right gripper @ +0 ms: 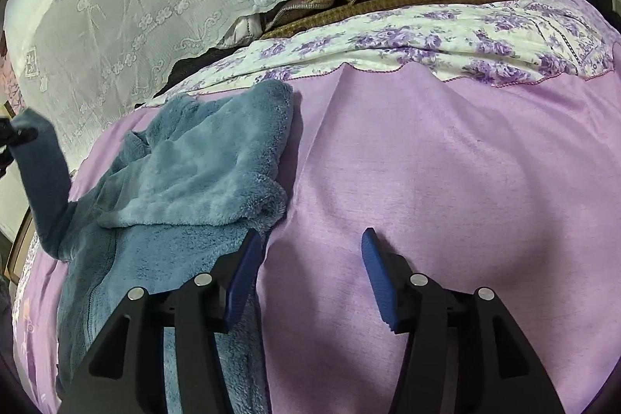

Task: Fold small clothes
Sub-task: 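Lift the held sleeve with the left gripper and fold it over the jacket body, then lay the sleeve down on the jacket and open the left gripper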

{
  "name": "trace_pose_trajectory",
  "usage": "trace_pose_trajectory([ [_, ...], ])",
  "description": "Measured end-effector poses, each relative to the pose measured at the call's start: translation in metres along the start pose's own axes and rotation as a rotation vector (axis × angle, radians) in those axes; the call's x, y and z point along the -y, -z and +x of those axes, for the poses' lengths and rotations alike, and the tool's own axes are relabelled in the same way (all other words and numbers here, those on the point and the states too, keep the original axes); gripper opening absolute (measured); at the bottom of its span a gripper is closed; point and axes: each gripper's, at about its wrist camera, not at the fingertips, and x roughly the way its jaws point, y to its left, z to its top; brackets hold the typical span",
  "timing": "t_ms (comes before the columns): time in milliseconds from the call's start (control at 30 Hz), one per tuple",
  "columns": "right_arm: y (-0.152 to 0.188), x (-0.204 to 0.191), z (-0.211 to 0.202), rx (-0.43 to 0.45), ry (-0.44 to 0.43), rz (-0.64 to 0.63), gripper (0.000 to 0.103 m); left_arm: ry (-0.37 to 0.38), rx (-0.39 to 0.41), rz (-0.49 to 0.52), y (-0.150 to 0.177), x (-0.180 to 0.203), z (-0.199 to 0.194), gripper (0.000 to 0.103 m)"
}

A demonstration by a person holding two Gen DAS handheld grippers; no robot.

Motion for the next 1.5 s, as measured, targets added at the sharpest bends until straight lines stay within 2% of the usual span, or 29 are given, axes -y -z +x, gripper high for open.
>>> trace_pose_trajectory([
  [500, -0.002, 0.001, 0.003, -0.010, -0.015, 0.013, 0.058, 0.076, -0.037, 0.124, 0.033, 0.107, 0.026, 0.009],
  [867, -0.002, 0.001, 0.004, -0.013, -0.024, 0.021, 0.059, 0.088, -0.111, 0.203, 0.077, 0.146, 0.058, 0.009],
  [1133, -0.003, 0.002, 0.005, -0.014, -0.028, 0.026, 0.060, 0.092, -0.188, 0.243, 0.110, 0.159, 0.080, 0.011],
  [1200, -0.003, 0.002, 0.006, -0.014, -0.030, 0.028, 0.060, 0.091, -0.204, 0.249, 0.118, 0.161, 0.085, 0.016],
  [1233, -0.003, 0.002, 0.006, -0.014, -0.031, 0.029, 0.060, 0.096, -0.214, 0.252, 0.121, 0.161, 0.087, 0.024],
  [1367, -0.003, 0.003, 0.006, -0.014, -0.036, 0.034, 0.060, 0.113, -0.235, 0.285, 0.130, 0.164, 0.086, 0.038],
  [1500, -0.004, 0.005, 0.005, -0.015, -0.045, 0.041, 0.060, 0.130, -0.229, 0.303, 0.129, 0.157, 0.073, 0.058],
])
